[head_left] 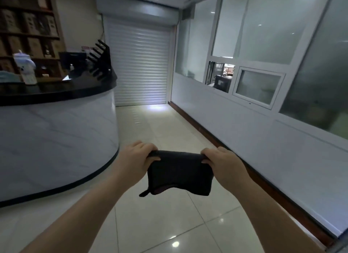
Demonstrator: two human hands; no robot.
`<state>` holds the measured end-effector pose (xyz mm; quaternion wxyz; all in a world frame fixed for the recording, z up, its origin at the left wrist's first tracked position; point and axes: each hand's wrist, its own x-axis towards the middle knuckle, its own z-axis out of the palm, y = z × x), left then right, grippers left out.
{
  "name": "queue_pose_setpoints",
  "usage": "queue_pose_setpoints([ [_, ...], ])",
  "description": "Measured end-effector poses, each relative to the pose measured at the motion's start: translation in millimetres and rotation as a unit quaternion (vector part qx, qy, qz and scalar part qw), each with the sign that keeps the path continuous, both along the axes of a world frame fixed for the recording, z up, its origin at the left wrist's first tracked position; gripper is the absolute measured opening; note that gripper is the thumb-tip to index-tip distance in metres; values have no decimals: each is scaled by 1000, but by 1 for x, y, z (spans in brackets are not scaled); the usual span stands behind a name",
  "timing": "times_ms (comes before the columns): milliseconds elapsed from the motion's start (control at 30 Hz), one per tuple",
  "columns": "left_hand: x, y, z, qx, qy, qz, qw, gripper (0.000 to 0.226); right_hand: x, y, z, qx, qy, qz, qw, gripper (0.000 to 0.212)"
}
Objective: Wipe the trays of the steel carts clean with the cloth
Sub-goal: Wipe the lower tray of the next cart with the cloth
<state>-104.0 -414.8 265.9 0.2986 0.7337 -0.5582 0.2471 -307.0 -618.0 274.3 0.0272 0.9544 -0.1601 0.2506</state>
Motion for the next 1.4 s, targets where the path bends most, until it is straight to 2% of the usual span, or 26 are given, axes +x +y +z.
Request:
queue_pose_setpoints([
  [67,33,-20,-2,-9,2,17,1000,24,39,-30,0,-7,2,34,999,13],
  [133,68,-38,-10,-13,12,48,999,20,86,-60,-5,-24,11,77,997,18],
  [200,98,-56,-22,-13,55,89,994,12,135,-89,-10,-26,1,118,993,17],
  [267,125,-71,-29,-8,117,145,982,12,184,-113,-12,-15,8,141,990,18],
  [333,154,-82,-25,-16,143,195,970,15,236,-133,-8,-11,17,164,986,18],
  [467,208,-87,-13,-64,118,273,953,19,342,-146,2,12,-43,238,970,27],
  [533,229,-78,-21,-71,137,326,933,26,388,-134,-5,50,-58,274,959,25],
  [633,265,-52,-44,-66,191,402,893,33,455,-106,-29,78,-25,327,941,10],
  [700,295,-28,-55,-69,203,438,873,29,500,-85,-42,67,8,368,927,18],
  [767,329,-5,-57,-82,203,460,860,23,548,-65,-48,52,22,401,914,17],
  [867,388,26,-49,-92,185,481,852,18,626,-35,-44,27,44,426,903,3],
  [967,453,57,-35,-98,172,493,847,17,703,-6,-24,26,65,461,885,13],
  [1167,579,116,6,-104,105,523,839,13,843,58,18,40,22,496,867,11],
  [1300,642,146,12,-107,99,580,802,6,921,105,14,80,-9,508,857,11],
  [1400,678,180,10,-120,90,632,760,5,984,155,4,149,-17,550,822,10],
])
